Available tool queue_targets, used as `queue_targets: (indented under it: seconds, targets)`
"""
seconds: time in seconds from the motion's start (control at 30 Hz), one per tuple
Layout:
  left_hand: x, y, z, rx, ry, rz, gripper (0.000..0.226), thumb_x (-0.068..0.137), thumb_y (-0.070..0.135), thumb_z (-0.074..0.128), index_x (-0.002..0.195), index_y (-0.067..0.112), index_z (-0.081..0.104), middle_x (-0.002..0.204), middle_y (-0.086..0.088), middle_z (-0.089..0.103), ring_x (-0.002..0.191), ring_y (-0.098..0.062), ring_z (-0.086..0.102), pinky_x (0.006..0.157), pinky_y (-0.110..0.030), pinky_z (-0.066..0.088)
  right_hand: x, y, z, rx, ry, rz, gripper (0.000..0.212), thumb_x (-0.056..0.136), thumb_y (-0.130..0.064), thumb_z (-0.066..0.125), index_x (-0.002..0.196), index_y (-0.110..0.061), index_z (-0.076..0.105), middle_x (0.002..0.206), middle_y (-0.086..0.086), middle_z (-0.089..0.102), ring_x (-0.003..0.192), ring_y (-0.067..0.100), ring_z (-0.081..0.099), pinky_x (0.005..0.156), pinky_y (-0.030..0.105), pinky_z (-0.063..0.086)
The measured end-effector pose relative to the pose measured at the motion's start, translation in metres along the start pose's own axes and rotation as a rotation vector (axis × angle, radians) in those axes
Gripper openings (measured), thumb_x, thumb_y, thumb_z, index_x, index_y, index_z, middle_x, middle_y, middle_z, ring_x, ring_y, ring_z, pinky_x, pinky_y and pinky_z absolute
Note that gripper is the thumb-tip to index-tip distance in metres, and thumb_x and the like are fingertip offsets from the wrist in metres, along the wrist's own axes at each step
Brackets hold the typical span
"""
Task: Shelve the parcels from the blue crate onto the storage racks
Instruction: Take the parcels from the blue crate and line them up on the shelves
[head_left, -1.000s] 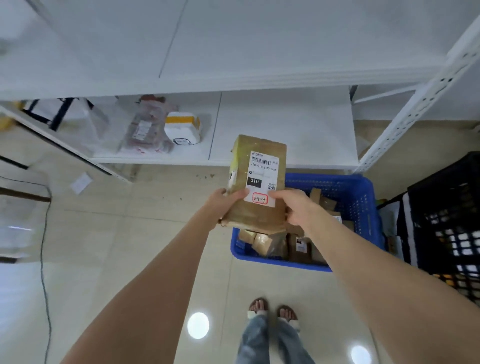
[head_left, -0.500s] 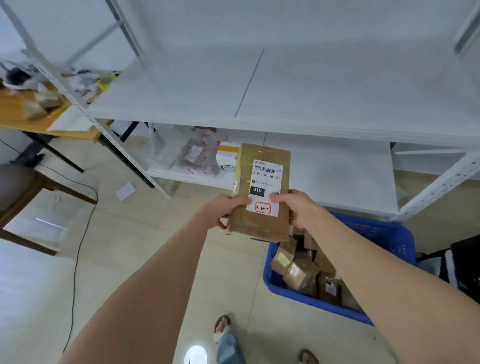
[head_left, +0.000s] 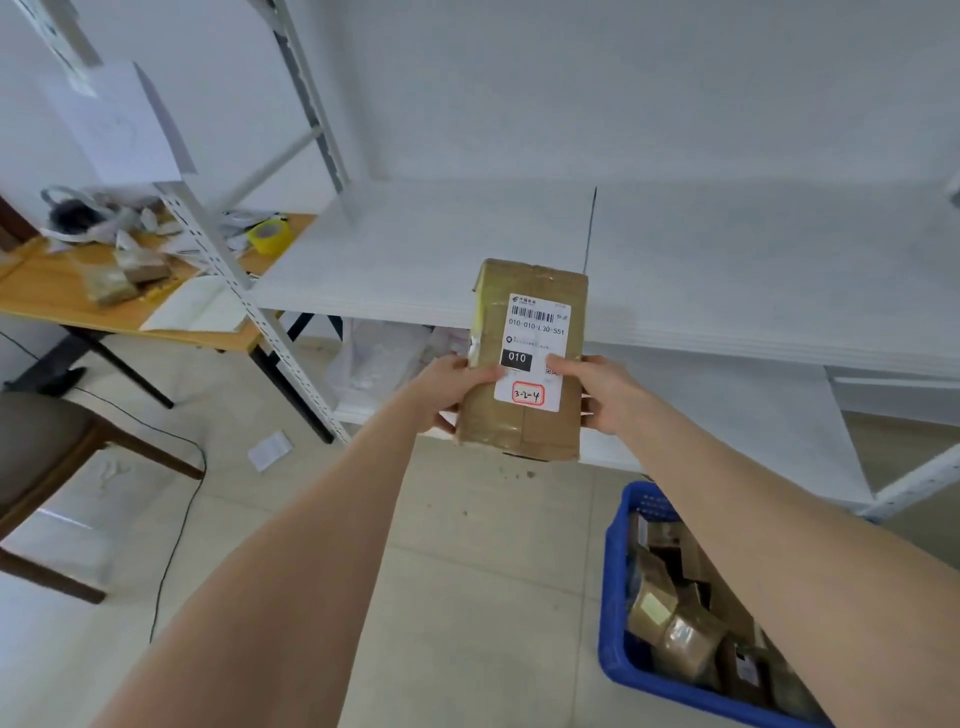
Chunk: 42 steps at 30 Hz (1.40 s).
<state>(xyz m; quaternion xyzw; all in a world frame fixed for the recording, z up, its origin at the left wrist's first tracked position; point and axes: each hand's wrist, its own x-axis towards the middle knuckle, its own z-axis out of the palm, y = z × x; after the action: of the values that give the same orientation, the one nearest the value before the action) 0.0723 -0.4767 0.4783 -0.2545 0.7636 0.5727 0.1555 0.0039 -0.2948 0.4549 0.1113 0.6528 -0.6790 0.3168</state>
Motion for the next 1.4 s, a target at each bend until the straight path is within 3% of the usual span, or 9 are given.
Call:
queue_targets:
  seconds: [0.2, 0.37, 0.73, 1.1, 1.27, 1.4]
  targets:
    - [0.034, 0.015, -0.05, -0.013, 0.033, 0.033, 0.046, 0.084, 0.038, 0.065, 0.123, 0.017, 0.052, 0.117, -0.006, 0.064, 0.106, -0.031, 0.061, 0.09, -0.058, 0.05, 0.033, -0.033, 0.045, -0.007, 0.022, -0.029, 0.039, 0.081, -0.018, 0.075, 0.116, -0.012, 0.059, 0.099, 0.008, 0.072, 0.086, 0.026, 0.068, 0.074, 0.04, 0.056]
    - [0.076, 0.038, -0.089, -0.006, 0.034, 0.049, 0.052, 0.084, 0.036, 0.065, 0.128, 0.012, 0.053, 0.118, -0.007, 0.064, 0.108, -0.029, 0.061, 0.093, -0.057, 0.048, 0.072, -0.067, 0.074, 0.003, 0.02, -0.063, 0.039, 0.082, -0.015, 0.073, 0.117, -0.01, 0.057, 0.095, 0.008, 0.071, 0.081, 0.024, 0.068, 0.062, 0.034, 0.053]
    - [0.146, 0.091, -0.173, 0.007, 0.005, 0.153, 0.047, 0.085, 0.03, 0.067, 0.127, 0.017, 0.053, 0.115, -0.006, 0.066, 0.104, -0.028, 0.064, 0.091, -0.053, 0.051, 0.133, -0.15, 0.136, -0.016, 0.055, -0.127, 0.032, 0.083, -0.011, 0.072, 0.11, -0.01, 0.054, 0.09, 0.006, 0.069, 0.078, 0.021, 0.065, 0.062, 0.034, 0.051]
    - [0.184, 0.112, -0.264, 0.095, -0.119, 0.29, 0.035, 0.09, 0.018, 0.063, 0.123, 0.011, 0.055, 0.109, -0.004, 0.066, 0.095, -0.026, 0.064, 0.087, -0.045, 0.053, 0.149, -0.182, 0.215, 0.054, 0.166, -0.234, 0.032, 0.082, -0.006, 0.072, 0.105, -0.012, 0.051, 0.098, 0.009, 0.069, 0.078, 0.02, 0.066, 0.063, 0.034, 0.053]
    - [0.194, 0.119, -0.313, 0.171, -0.218, 0.346, 0.032, 0.092, 0.019, 0.059, 0.123, 0.014, 0.054, 0.11, -0.005, 0.066, 0.096, -0.024, 0.064, 0.089, -0.044, 0.052, 0.141, -0.187, 0.261, 0.103, 0.252, -0.249, 0.038, 0.078, -0.008, 0.075, 0.112, -0.007, 0.058, 0.09, 0.006, 0.07, 0.076, 0.02, 0.067, 0.058, 0.031, 0.051]
    - [0.195, 0.119, -0.335, 0.177, -0.253, 0.383, 0.03, 0.095, 0.023, 0.054, 0.125, 0.016, 0.054, 0.102, -0.001, 0.067, 0.085, -0.019, 0.064, 0.077, -0.037, 0.055, 0.132, -0.186, 0.289, 0.137, 0.327, -0.255, 0.03, 0.079, -0.009, 0.075, 0.105, -0.01, 0.063, 0.088, 0.005, 0.07, 0.074, 0.019, 0.065, 0.059, 0.03, 0.051]
